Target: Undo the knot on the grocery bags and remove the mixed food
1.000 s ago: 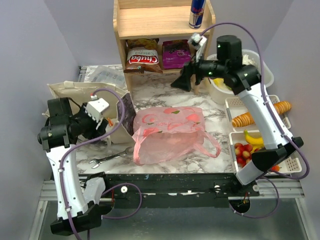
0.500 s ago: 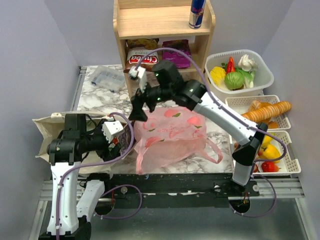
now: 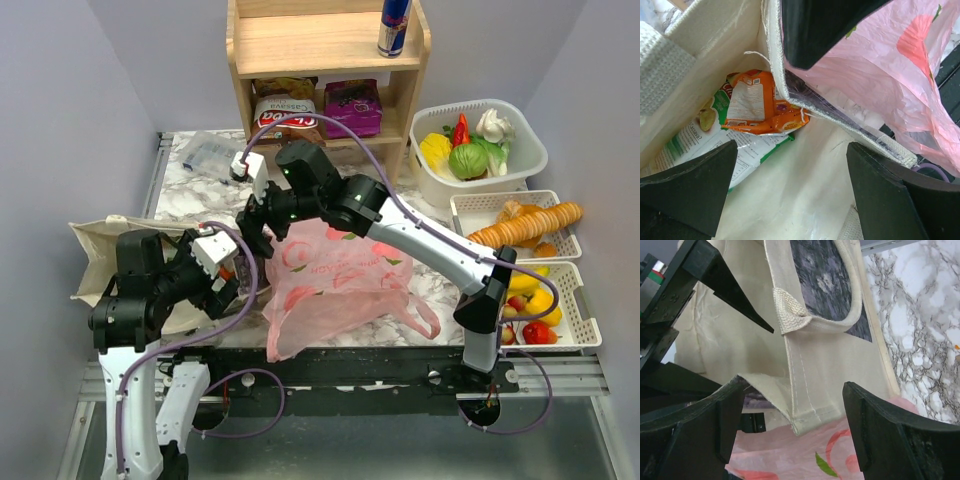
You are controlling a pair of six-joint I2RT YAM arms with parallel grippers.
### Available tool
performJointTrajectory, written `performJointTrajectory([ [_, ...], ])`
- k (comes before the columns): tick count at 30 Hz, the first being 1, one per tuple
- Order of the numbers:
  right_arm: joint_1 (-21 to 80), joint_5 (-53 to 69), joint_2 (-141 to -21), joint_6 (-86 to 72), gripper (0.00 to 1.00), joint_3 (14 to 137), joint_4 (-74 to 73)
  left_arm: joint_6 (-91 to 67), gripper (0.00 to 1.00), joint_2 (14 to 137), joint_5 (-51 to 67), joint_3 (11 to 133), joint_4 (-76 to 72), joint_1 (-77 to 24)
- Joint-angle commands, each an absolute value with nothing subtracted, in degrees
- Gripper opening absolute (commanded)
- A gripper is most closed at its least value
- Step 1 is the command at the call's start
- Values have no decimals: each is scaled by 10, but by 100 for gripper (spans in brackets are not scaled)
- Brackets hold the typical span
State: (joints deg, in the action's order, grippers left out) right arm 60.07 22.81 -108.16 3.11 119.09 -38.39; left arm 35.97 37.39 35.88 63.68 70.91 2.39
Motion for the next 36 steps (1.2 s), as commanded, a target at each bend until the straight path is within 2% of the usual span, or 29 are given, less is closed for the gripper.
performJointTrajectory([
  [1, 615, 156, -1107, 40, 81, 1206, -356, 350, 92, 385, 375, 664, 707, 38],
  [2, 615, 135, -1110, 44, 75, 1201, -354, 356, 92, 387, 375, 667, 710, 42],
  [4, 615, 105, -1111, 66, 53, 1186, -355, 375, 91, 398, 372, 677, 720, 56],
  [5, 615, 94, -1109, 79, 34, 1174, -355, 386, 91, 404, 374, 682, 725, 68],
  [7, 614, 84, -1098, 93, 2, 1151, -356, 413, 90, 424, 379, 696, 740, 98],
  [12, 613, 136, -1031, 164, 1, 1082, -382, 504, 88, 452, 395, 708, 814, 117],
  [15, 601, 156, -996, 201, 1, 1051, -404, 597, 87, 452, 495, 703, 918, 108],
  [19, 563, 186, -973, 228, 1, 1042, -423, 464, 81, 427, 522, 644, 835, 4],
  [22, 513, 234, -972, 248, 1, 1054, -433, 344, 81, 411, 470, 605, 707, -120],
  [25, 484, 248, -992, 271, 1, 1080, -449, 330, 81, 443, 451, 623, 678, -127],
  [30, 475, 257, -1009, 280, 1, 1078, -439, 467, 85, 479, 264, 666, 711, -127],
  [36, 475, 276, -1023, 247, 1, 1082, -409, 628, 91, 499, 89, 571, 685, -127],
])
